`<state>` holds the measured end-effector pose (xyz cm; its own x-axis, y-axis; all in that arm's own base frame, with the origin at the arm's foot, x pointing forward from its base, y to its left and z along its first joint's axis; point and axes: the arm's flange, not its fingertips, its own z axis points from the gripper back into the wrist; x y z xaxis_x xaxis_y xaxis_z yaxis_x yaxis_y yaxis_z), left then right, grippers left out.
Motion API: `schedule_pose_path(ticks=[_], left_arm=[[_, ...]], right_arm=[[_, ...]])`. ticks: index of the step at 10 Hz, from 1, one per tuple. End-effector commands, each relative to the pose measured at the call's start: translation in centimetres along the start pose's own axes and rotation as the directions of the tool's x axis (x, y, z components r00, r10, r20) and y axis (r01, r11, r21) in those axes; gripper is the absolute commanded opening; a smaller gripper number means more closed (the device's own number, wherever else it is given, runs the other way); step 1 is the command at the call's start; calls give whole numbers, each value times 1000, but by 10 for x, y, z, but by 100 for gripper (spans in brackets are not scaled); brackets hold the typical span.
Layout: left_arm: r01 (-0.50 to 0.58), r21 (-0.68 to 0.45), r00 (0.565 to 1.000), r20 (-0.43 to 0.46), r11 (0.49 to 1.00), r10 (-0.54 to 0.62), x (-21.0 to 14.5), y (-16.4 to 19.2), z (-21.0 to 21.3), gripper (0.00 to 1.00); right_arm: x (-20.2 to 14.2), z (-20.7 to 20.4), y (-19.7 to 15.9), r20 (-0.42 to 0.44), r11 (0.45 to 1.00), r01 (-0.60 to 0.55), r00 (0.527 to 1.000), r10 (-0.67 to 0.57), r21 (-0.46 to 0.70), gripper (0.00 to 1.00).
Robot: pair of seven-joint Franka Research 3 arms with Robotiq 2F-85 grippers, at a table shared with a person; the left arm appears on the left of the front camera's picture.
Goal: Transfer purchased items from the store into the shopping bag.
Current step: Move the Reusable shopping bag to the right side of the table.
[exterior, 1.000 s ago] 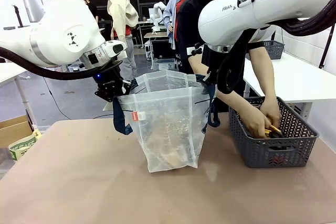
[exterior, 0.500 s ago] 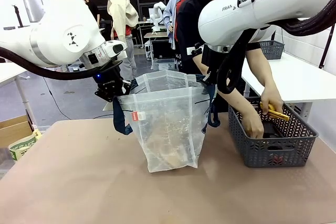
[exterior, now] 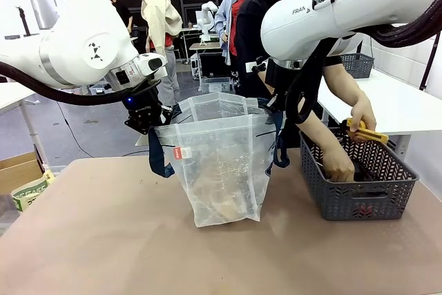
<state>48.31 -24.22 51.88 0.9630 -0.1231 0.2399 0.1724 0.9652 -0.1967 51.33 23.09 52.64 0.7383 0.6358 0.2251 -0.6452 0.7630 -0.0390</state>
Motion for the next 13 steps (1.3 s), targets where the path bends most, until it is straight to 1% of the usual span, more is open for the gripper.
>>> schedule_pose_path(ticks=[1, 13], left_arm=[[-7, 1, 1000, 8, 1000, 7, 0, 3, 2, 0], [-7, 1, 1000, 8, 1000, 7, 0, 3, 2, 0]], right_arm=[[-1, 1, -3, 3, 1000, 5, 1000, -5, -3, 0], [-1, 1, -3, 3, 1000, 5, 1000, -5, -3, 0]])
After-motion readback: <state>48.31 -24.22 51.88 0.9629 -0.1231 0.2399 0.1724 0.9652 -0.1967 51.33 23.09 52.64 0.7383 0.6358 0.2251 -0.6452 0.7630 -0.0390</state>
